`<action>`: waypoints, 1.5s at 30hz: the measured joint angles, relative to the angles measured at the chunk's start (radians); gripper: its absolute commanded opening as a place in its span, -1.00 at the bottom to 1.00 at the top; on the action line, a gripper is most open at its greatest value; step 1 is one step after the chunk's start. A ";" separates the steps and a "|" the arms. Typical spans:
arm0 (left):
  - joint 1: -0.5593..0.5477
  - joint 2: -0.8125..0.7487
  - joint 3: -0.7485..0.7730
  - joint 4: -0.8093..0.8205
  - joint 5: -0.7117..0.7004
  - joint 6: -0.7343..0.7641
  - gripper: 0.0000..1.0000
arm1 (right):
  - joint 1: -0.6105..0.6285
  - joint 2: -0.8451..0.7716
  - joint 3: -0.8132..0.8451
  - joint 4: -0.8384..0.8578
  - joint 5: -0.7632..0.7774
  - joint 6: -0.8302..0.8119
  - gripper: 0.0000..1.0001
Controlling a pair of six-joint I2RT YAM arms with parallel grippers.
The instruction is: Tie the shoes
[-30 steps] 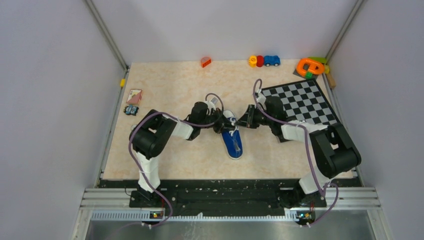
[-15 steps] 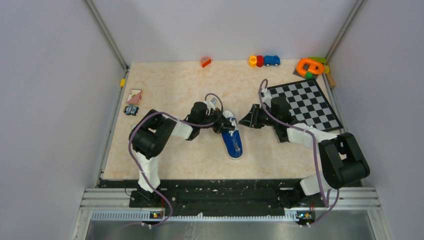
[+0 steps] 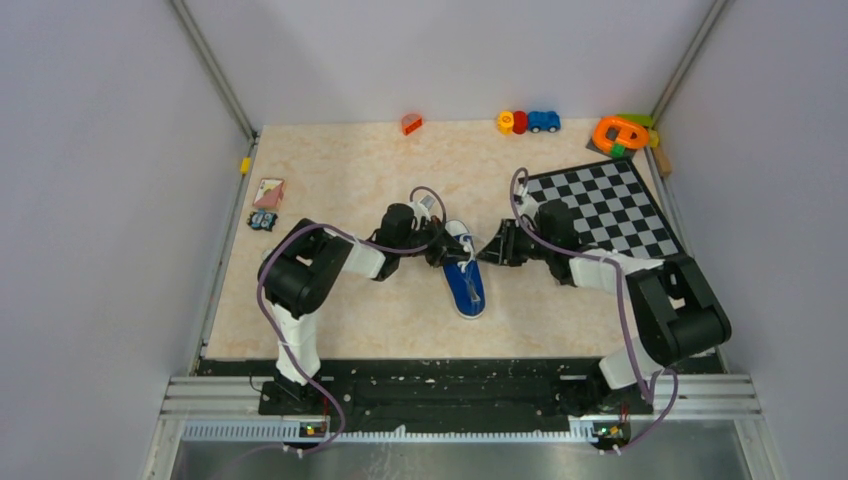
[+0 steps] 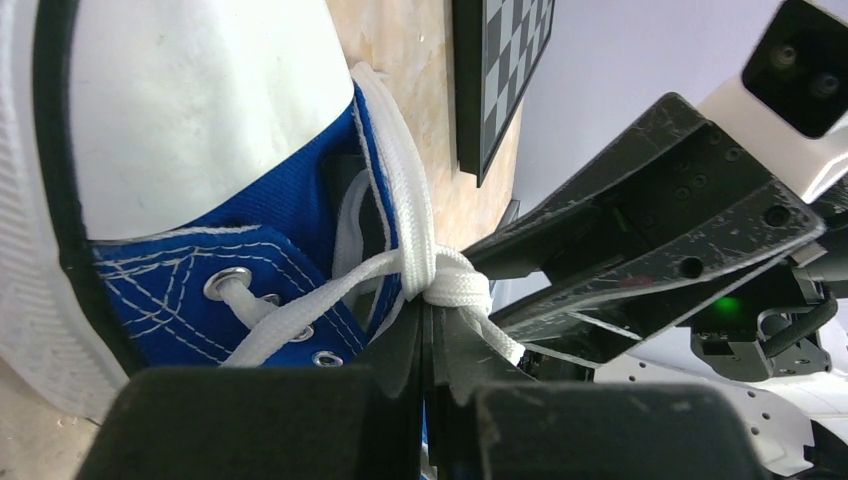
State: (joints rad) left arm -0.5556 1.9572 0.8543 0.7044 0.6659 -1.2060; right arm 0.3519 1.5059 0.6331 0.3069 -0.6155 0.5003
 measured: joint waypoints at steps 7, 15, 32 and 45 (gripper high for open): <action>0.000 0.000 0.000 0.000 0.001 0.000 -1.00 | 0.000 0.052 0.000 0.022 -0.013 -0.002 -0.41; 0.000 0.013 0.000 0.009 0.011 -0.001 -1.00 | 0.000 0.084 0.002 0.065 -0.037 0.000 -0.41; 0.006 0.033 0.003 0.032 0.043 -0.023 -1.00 | 0.011 0.109 0.011 0.121 -0.071 0.016 -0.52; 0.013 0.042 0.008 0.037 0.057 -0.029 -1.00 | 0.010 0.119 0.018 0.130 -0.073 0.021 -1.00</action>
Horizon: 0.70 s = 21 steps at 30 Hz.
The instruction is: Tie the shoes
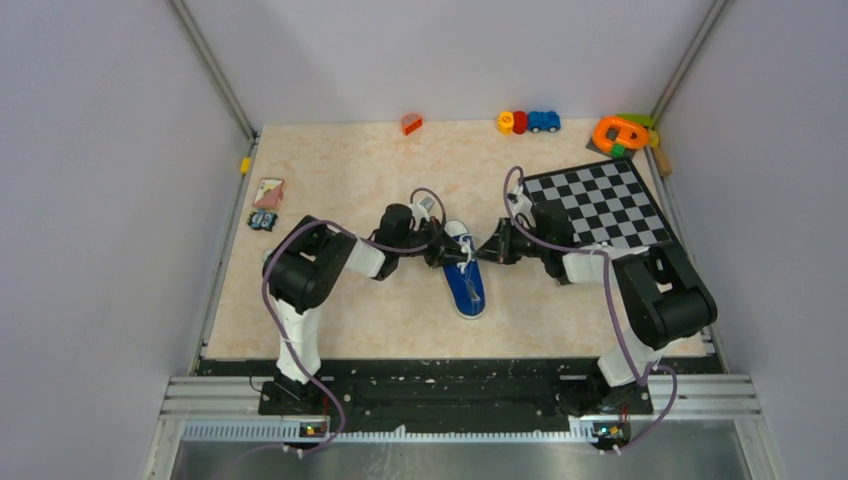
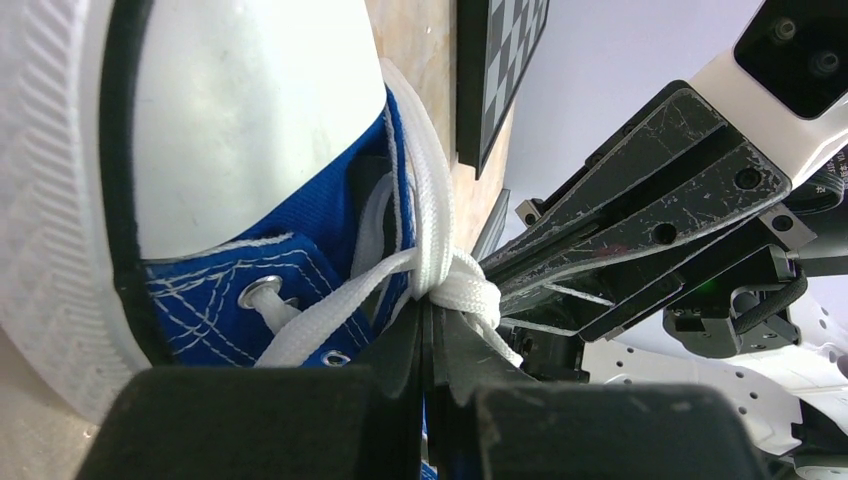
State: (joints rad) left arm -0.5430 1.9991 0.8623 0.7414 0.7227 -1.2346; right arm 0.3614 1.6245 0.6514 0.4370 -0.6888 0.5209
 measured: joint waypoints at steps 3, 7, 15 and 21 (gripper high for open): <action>0.000 0.003 0.000 0.005 0.001 -0.005 -1.00 | 0.000 0.000 0.000 -0.003 0.006 0.003 -1.00; 0.000 0.003 0.000 -0.002 -0.001 0.002 -0.82 | 0.000 0.000 0.006 -0.021 0.014 0.003 -1.00; 0.000 0.002 0.000 -0.009 -0.003 0.016 -0.80 | 0.024 -0.029 0.050 -0.148 0.084 -0.045 -1.00; 0.000 -0.014 -0.002 -0.025 -0.001 0.039 -0.82 | 0.029 -0.036 0.069 -0.198 0.132 -0.074 -1.00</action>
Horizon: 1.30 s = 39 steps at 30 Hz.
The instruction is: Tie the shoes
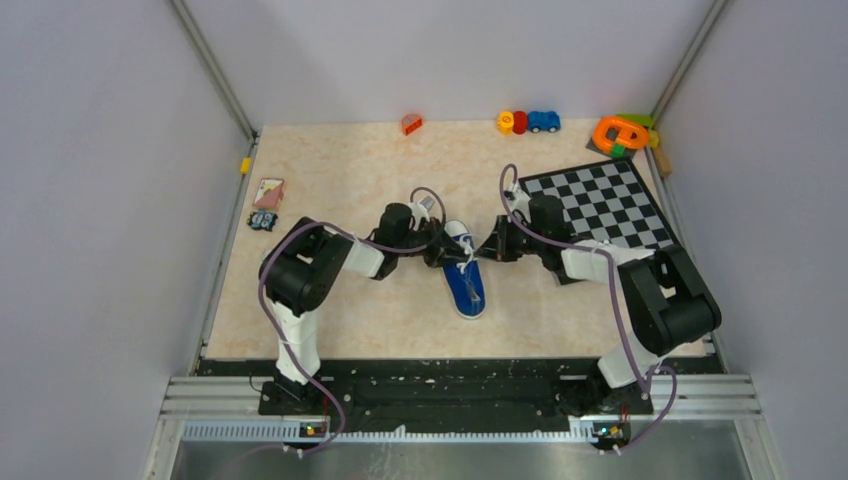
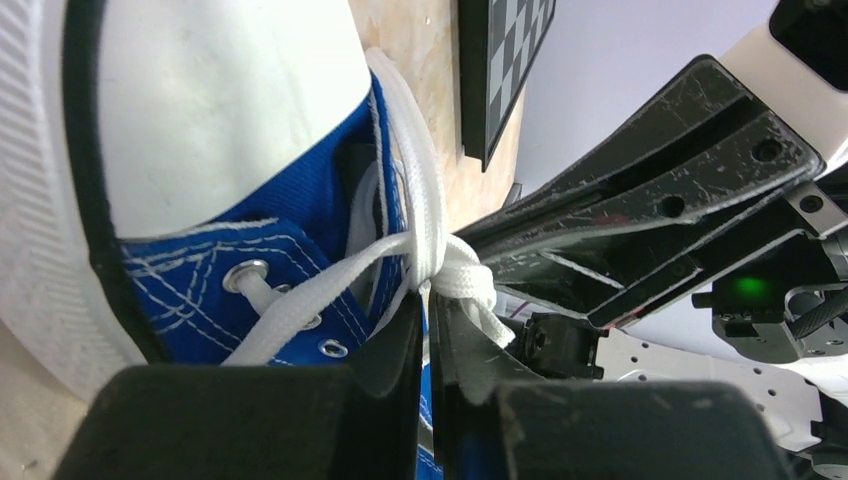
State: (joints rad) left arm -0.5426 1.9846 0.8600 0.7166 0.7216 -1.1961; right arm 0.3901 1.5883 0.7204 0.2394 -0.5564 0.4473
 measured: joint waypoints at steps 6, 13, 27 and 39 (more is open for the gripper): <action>0.007 -0.061 -0.010 -0.084 -0.005 0.060 -0.84 | 0.001 0.000 0.001 -0.011 0.014 -0.008 -1.00; 0.019 -0.142 -0.027 -0.210 -0.031 0.135 -1.00 | 0.011 0.000 0.001 -0.008 0.013 -0.010 -1.00; 0.017 -0.303 -0.069 -0.321 -0.084 0.173 0.05 | 0.029 0.000 0.002 -0.001 0.009 -0.010 -1.00; -0.019 -0.264 -0.030 -0.309 -0.120 0.142 -0.03 | 0.029 0.000 0.002 -0.002 0.008 -0.010 -1.00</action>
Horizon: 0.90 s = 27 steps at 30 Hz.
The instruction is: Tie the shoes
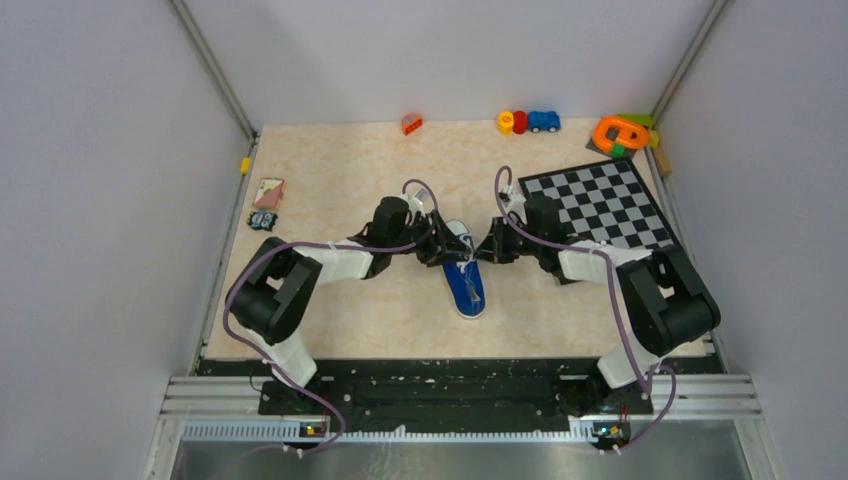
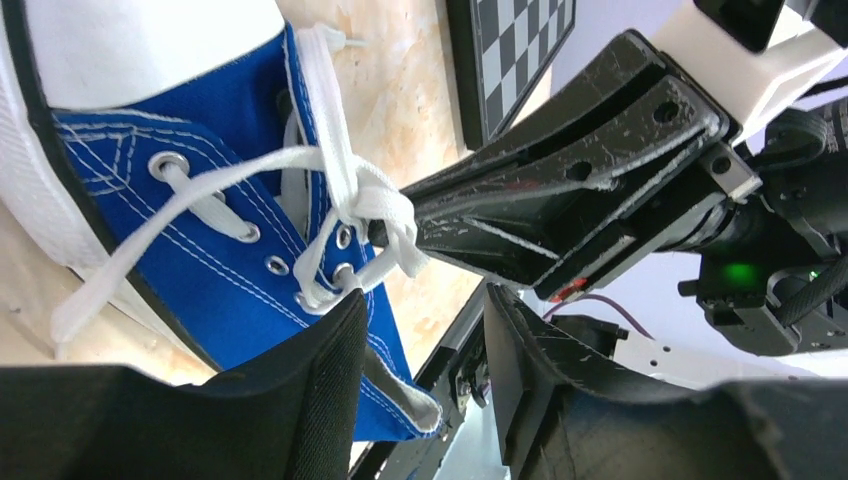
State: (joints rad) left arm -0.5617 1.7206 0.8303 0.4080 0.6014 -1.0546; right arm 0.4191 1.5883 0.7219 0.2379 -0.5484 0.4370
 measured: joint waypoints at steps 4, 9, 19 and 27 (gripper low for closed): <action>-0.004 0.025 0.025 0.001 -0.018 -0.009 -0.04 | 0.000 0.000 0.000 0.000 -0.003 0.000 -1.00; -0.011 0.060 0.056 -0.011 -0.031 -0.010 -0.05 | 0.000 -0.001 0.000 0.000 -0.005 -0.001 -1.00; -0.024 0.084 0.084 -0.025 -0.042 -0.006 -0.79 | 0.005 -0.003 0.000 -0.001 -0.007 -0.008 -1.00; -0.024 0.084 0.084 -0.045 -0.045 0.012 -0.81 | 0.005 -0.003 0.011 -0.039 0.006 -0.023 -1.00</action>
State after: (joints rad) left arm -0.5854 1.8046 0.9138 0.3630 0.5564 -1.0424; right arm 0.4236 1.5848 0.7326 0.1993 -0.5423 0.4141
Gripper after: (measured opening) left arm 0.105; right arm 0.009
